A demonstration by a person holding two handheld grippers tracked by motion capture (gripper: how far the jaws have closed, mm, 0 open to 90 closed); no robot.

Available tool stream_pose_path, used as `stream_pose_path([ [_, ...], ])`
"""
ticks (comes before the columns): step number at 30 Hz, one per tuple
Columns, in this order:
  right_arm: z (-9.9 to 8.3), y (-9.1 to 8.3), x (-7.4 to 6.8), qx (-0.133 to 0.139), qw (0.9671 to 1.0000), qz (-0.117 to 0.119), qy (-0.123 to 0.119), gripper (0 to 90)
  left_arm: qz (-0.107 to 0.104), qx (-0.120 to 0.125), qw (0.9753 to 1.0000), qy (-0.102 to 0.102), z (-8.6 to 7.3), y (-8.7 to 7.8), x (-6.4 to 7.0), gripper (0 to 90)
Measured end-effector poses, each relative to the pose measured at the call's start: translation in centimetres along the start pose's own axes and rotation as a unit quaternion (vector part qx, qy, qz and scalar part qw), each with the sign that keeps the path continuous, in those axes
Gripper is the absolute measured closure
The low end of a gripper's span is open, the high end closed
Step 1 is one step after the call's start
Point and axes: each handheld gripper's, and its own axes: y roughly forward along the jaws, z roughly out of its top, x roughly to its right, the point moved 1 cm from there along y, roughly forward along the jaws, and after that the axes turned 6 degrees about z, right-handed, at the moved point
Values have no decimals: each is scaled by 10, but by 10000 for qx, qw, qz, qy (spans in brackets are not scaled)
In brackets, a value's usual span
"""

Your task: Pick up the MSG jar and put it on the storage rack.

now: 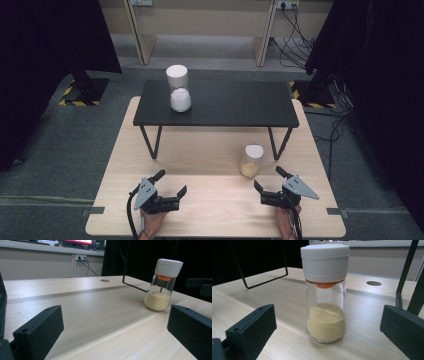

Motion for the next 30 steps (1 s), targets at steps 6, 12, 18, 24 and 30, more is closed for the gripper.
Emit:
stream_pose_path([
  [6,1,1,-1,-49,10000,9,-74,5,122,81,9999,-78,-3,-4,2,0],
  [12,1,1,-2,-51,10000,1,-72,5,110,60,9999,-113,-3,-4,1,0],
  [18,1,0,0,-26,10000,23,-39,5,106,72,9999,-78,-3,-4,2,0],
  [24,1,0,0,-40,10000,28,-38,5,88,63,9999,-62,-3,-4,2,0],
  [30,1,0,-1,-55,10000,15,-49,5,69,49,10000,-15,-2,-3,3,0],
])
